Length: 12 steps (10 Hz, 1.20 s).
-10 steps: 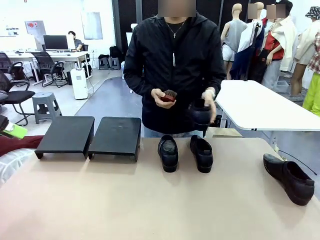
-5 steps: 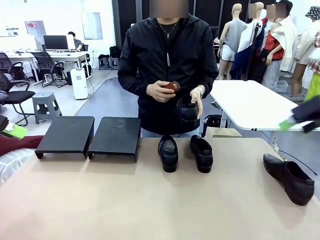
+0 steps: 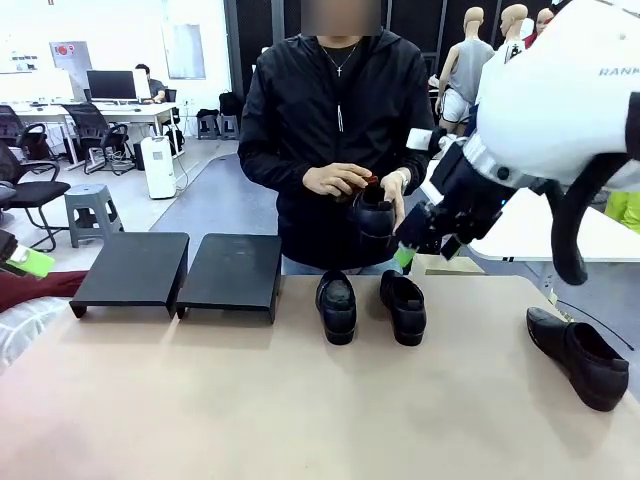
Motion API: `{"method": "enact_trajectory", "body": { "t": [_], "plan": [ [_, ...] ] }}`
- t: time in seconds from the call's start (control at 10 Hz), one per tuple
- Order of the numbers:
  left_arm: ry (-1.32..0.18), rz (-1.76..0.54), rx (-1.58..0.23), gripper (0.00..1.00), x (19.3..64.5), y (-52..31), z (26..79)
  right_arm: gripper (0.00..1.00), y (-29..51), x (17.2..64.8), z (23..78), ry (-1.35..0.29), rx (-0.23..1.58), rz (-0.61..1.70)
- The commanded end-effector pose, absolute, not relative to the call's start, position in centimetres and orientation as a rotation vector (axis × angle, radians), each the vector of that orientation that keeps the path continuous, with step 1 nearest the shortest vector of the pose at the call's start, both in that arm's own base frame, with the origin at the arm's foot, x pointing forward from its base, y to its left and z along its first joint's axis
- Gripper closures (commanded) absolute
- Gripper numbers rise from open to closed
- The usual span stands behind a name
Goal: Organize the shoes by placing them on the stand.
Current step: Pick up one Shoe and place it in the middle of the table.
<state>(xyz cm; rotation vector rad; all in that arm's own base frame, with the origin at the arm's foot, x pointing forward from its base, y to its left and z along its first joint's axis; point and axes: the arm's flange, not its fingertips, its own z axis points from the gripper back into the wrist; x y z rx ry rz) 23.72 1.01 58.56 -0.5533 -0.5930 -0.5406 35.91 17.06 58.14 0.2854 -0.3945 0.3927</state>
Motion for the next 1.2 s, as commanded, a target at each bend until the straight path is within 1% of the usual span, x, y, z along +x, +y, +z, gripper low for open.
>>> {"method": "enact_trajectory", "body": {
  "t": [0.0, 0.2, 0.3, 0.5, 0.6, 0.7, 0.8, 1.0, 1.1],
  "plan": [
    [-0.598, -0.559, -0.571, 0.0, 23.8, 1.1, 58.6, 0.0, 9.8, 32.3, 61.0, -0.485, 0.301, 0.273],
    [-0.598, -0.559, -0.571, 0.0, 23.8, 1.1, 58.6, 0.0, 3.1, 27.9, 61.4, -0.504, 0.33, 0.177],
    [-0.598, -0.559, -0.571, 0.0, 23.8, 1.1, 58.6, 0.0, -0.2, 26.2, 61.0, -0.508, 0.322, 0.058],
    [-0.598, -0.559, -0.571, 0.0, 23.8, 1.1, 58.6, 0.0, -4.0, 23.7, 59.8, -0.477, 0.355, -0.014],
    [-0.598, -0.559, -0.571, 0.0, 23.8, 1.1, 58.6, 0.0, -4.4, 23.6, 59.7, -0.49, 0.375, -0.013],
    [-0.598, -0.559, -0.571, 0.0, 23.8, 1.1, 58.6, 0.0, -3.6, 24.7, 60.0, -0.524, 0.364, -0.008],
    [-0.598, -0.559, -0.571, 0.0, 23.8, 1.1, 58.6, 0.0, -2.2, 26.8, 60.1, -0.601, 0.305, -0.075],
    [-0.598, -0.559, -0.571, 0.0, 23.8, 1.1, 58.6, 0.0, 4.5, 32.4, 59.9, -0.635, 0.375, 0.173],
    [-0.598, -0.559, -0.571, 0.0, 23.8, 1.1, 58.6, 0.0, 8.2, 35.0, 59.4, -0.601, 0.368, 0.256]
  ]
}}
